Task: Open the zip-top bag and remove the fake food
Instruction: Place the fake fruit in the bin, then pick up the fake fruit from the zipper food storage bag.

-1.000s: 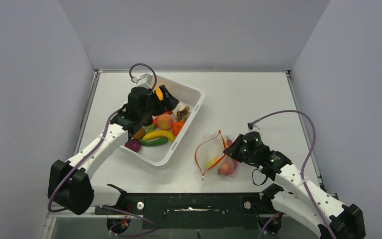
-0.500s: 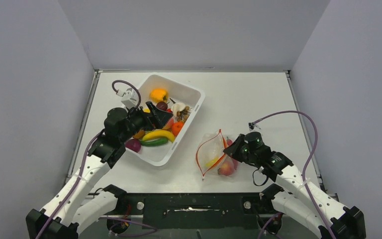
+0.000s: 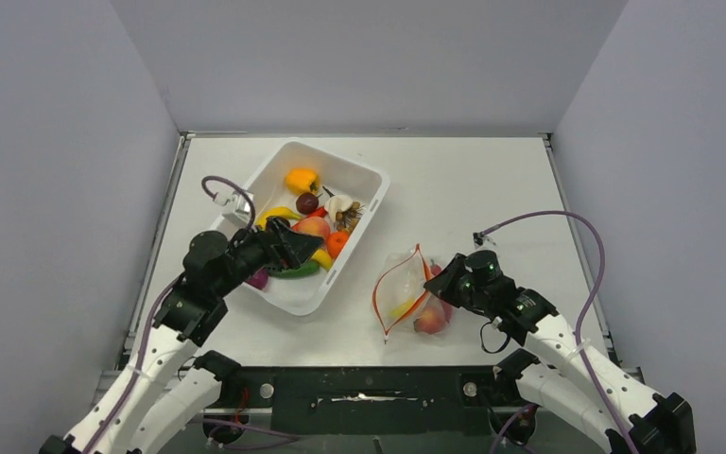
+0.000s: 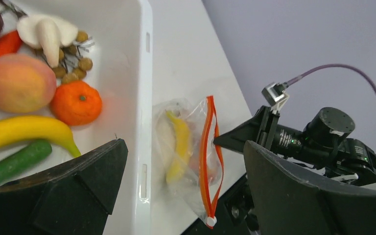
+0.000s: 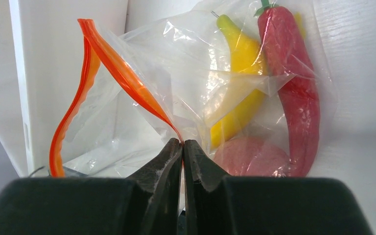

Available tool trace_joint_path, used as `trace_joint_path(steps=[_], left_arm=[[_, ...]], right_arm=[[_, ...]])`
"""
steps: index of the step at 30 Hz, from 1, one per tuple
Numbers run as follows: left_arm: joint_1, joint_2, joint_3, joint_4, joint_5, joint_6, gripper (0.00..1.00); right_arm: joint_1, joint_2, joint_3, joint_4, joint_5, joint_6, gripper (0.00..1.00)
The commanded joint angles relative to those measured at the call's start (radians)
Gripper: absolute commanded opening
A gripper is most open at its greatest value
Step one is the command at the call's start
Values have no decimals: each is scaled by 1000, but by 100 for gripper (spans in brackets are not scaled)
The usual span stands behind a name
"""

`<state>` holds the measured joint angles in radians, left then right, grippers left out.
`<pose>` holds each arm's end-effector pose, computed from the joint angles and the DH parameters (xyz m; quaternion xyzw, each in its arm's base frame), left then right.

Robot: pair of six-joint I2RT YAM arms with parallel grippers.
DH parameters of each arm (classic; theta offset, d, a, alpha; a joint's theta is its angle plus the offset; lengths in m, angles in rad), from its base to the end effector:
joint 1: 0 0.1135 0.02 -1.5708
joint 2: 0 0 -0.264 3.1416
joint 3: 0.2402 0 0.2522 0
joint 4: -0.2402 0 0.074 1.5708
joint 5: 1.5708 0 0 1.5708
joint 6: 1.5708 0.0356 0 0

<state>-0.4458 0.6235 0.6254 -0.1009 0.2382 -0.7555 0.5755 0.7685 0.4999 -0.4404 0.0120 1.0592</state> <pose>0.1395 -0.0760 0.3174 -0.0347 0.7395 -0.4493 0.5001 0.1391 0.0897 0.2185 0.2200 0.8815 0.3009 0.2897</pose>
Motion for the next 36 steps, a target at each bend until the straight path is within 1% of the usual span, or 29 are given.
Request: trace_joint_path(steps=[1, 3, 5, 7, 8, 10, 11, 14, 19, 22, 24, 25, 27, 30, 33, 36], left_arm=[[-91, 164, 169, -156, 62, -10, 90], [-242, 222, 234, -206, -88, 54, 90], [-414, 296, 296, -221, -243, 104, 90], [-571, 387, 350, -231, -350, 144, 90], [-616, 439, 377, -238, -377, 158, 90], [-671, 543, 424, -240, -391, 189, 84], [-690, 585, 440, -229, -394, 198, 82], [-717, 678, 450, -166, -405, 197, 80], [-716, 738, 424, -83, -491, 107, 69], [-710, 771, 414, -29, -492, 89, 62], [-708, 806, 451, -59, -513, 78, 47], [-709, 823, 474, -87, -534, 66, 43], [-709, 838, 496, -96, -551, 57, 42], [-708, 852, 476, -56, -543, 47, 38], [-708, 896, 485, -90, -559, 23, 35], [-707, 938, 480, -101, -556, 12, 34]], right_arm=[[-1, 6, -5, 86, -13, 23, 8], [1, 17, -7, 108, -23, 28, 7], [2, 29, -4, 120, -31, 28, 7], [7, 36, 5, 120, -33, 25, 7], [10, 37, 10, 120, -34, 21, 7], [15, 29, 16, 119, -33, 13, 7], [17, 22, 17, 120, -33, 8, 7], [20, -11, 14, 102, -19, -1, 7], [21, -66, 7, 76, -8, -2, 7], [21, -85, 15, 68, -6, -12, 7], [21, -93, 23, 65, -9, -21, 7], [21, -94, 27, 61, -16, -29, 7], [21, -98, 31, 48, -33, -39, 7], [22, -117, 28, 45, -46, -48, 7], [22, -152, 24, 46, -54, -50, 7], [21, -196, 24, 29, -62, -62, 7]])
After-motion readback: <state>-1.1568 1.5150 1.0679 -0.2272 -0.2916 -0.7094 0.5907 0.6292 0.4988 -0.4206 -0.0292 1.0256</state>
